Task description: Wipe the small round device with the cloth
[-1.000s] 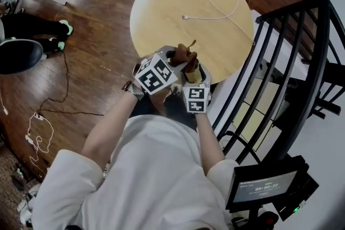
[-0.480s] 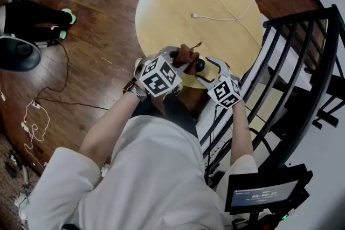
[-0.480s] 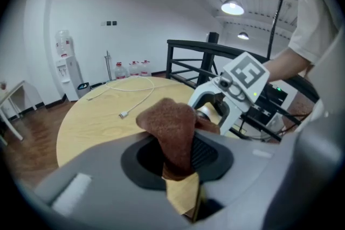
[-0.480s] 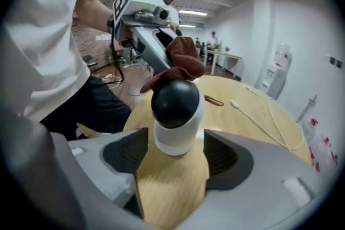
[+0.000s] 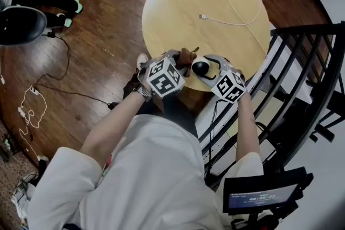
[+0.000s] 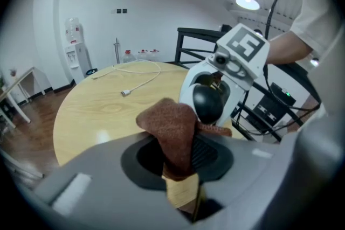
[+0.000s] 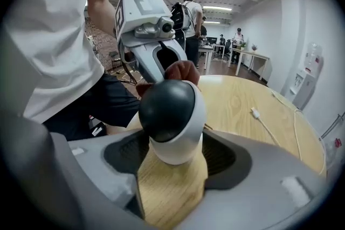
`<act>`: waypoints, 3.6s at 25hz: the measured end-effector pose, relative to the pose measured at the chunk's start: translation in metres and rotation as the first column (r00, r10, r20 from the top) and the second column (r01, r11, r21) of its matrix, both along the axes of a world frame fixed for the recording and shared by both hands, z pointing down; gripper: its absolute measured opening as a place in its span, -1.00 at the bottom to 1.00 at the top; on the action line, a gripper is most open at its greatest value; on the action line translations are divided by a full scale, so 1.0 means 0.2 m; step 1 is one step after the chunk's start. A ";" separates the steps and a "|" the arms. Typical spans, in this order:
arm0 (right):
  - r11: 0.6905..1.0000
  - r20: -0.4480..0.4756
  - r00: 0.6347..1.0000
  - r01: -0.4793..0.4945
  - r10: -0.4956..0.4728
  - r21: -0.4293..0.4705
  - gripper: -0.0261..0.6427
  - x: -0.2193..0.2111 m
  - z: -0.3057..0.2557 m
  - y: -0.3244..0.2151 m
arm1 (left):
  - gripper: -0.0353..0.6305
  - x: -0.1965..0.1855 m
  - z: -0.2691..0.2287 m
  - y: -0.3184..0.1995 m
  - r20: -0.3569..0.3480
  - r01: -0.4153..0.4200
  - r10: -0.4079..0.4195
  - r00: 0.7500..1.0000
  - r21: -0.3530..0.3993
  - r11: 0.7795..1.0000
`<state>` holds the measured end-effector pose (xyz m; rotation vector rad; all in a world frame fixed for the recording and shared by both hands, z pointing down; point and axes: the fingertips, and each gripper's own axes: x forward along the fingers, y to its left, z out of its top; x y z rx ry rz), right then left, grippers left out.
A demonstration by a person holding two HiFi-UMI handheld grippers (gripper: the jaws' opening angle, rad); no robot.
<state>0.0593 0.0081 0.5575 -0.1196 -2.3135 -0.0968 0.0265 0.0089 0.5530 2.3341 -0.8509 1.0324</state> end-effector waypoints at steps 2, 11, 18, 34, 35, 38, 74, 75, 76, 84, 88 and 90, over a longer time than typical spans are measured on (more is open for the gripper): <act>1.000 0.018 1.000 -0.013 0.013 -0.004 0.00 -0.01 0.00 0.01 | -0.59 -0.01 0.06 0.02 0.019 0.027 -0.027 0.999 -0.018 0.999; 0.985 0.109 0.981 -0.153 0.160 -0.075 -0.03 -0.02 0.00 -0.01 | -0.58 -0.05 0.04 0.00 -0.091 0.113 -0.116 0.989 -0.036 0.993; 0.917 0.149 0.905 -0.394 0.399 -0.063 -0.03 0.02 -0.01 -0.08 | -0.59 0.00 0.02 -0.11 -0.075 0.069 -0.069 0.995 0.003 0.998; 0.639 0.134 0.629 -0.768 0.766 -0.049 -0.03 0.16 -0.01 -0.09 | -0.59 0.22 0.04 -0.39 -0.072 -0.087 0.092 0.993 0.077 0.993; 0.636 0.134 0.626 -0.770 0.768 -0.048 -0.03 0.16 0.00 -0.08 | -0.59 0.24 0.04 -0.39 -0.073 -0.103 0.108 0.991 0.082 0.991; 0.609 0.139 0.597 -0.791 0.790 -0.064 -0.03 0.18 0.01 -0.08 | -0.59 0.27 0.05 -0.39 -0.077 -0.119 0.126 0.989 0.092 0.989; 0.913 0.140 0.903 -0.397 0.407 -0.092 0.07 0.18 -0.07 -0.09 | -0.59 0.20 0.01 -0.21 -0.054 -0.090 0.095 0.994 0.085 0.992; 0.920 0.137 0.910 -0.380 0.390 -0.096 0.07 0.17 -0.07 -0.09 | -0.59 0.19 0.03 -0.20 -0.047 -0.079 0.083 0.995 0.083 0.993; 0.924 0.135 0.915 -0.370 0.380 -0.094 0.07 0.17 -0.07 -0.09 | -0.59 0.19 0.05 -0.19 -0.045 -0.066 0.070 0.997 0.083 0.994; 0.893 0.179 0.876 -0.431 0.449 -0.132 0.06 0.16 -0.07 -0.10 | -0.60 0.19 0.12 -0.15 0.112 -0.119 0.098 0.989 0.204 0.972; 0.840 0.176 0.822 -0.524 0.542 -0.143 0.06 0.17 -0.04 -0.11 | -0.59 0.14 0.06 -0.15 -0.038 -0.013 0.020 0.999 0.169 0.986; 0.799 0.177 0.779 -0.584 0.602 -0.147 0.06 0.16 -0.04 -0.12 | -0.59 0.09 -0.05 -0.17 -0.174 0.094 -0.067 0.982 0.157 0.983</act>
